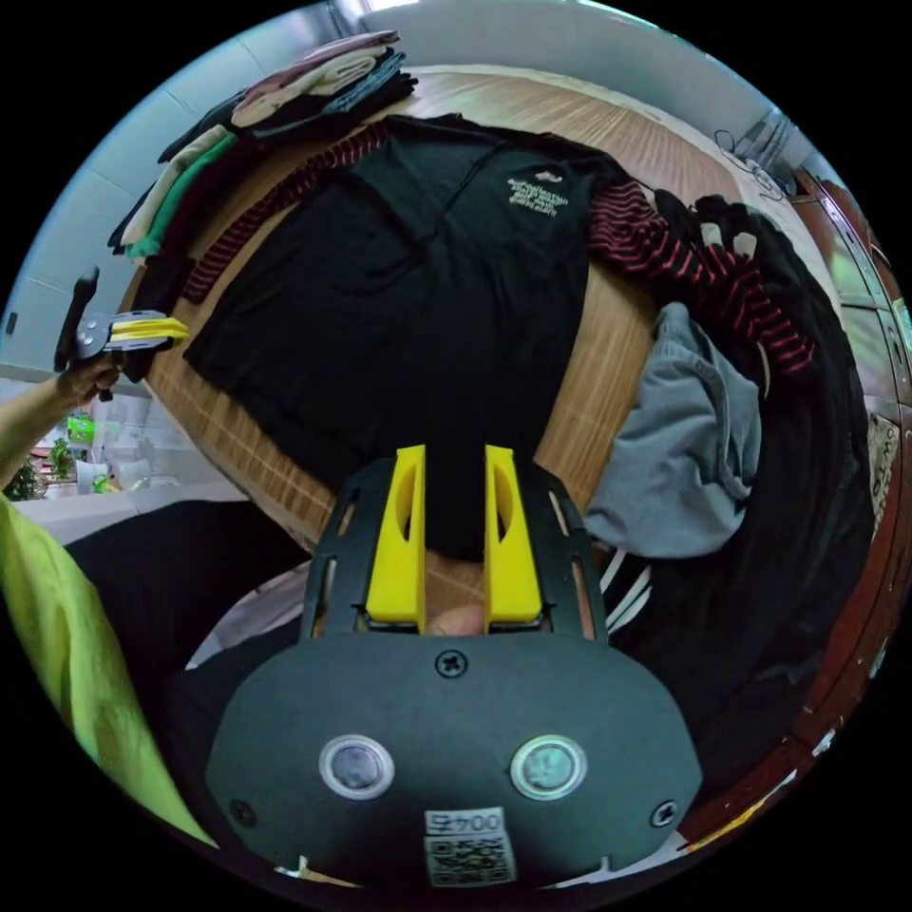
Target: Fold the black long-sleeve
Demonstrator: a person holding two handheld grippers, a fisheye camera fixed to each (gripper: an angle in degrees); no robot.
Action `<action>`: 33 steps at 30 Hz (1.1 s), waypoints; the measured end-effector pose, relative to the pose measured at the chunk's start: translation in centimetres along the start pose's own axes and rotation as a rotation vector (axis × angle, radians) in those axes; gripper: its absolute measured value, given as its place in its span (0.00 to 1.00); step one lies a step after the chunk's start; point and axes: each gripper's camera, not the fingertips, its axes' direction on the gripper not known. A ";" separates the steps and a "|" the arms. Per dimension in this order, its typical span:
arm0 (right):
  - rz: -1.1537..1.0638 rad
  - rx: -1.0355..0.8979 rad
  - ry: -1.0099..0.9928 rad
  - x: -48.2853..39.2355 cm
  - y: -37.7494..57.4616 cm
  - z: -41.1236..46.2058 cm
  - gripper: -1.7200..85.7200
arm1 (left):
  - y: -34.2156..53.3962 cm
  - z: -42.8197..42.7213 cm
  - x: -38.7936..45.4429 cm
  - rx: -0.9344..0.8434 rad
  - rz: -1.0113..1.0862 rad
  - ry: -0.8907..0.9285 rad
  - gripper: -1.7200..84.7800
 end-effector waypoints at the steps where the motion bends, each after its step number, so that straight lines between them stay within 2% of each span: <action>1: -0.010 -0.021 0.016 -0.3 0.8 0.0 0.13 | 0.7 0.9 0.5 -0.013 0.033 -0.047 0.06; 7: -0.134 -0.056 0.045 -1.4 0.8 0.2 0.14 | 1.6 6.6 -1.2 -0.055 0.235 -0.159 0.10; 13: -0.278 -0.011 0.047 -4.7 -1.1 0.1 0.13 | 3.6 10.8 -4.1 -0.074 0.346 -0.155 0.10; 17: -0.369 0.030 0.097 -7.2 -3.1 0.6 0.13 | 4.2 13.1 -5.7 -0.060 0.326 -0.187 0.09; 22: -0.441 0.021 0.140 -8.3 -5.0 2.2 0.12 | 3.9 13.1 -5.1 0.082 0.393 -0.148 0.09; 27: -0.447 0.029 0.165 -8.4 -6.6 2.8 0.09 | 3.5 16.8 -3.7 0.092 0.487 -0.131 0.10; 33: -0.488 0.018 0.190 -8.4 -7.9 3.3 0.09 | 4.7 19.5 -5.3 0.115 0.462 -0.096 0.09</action>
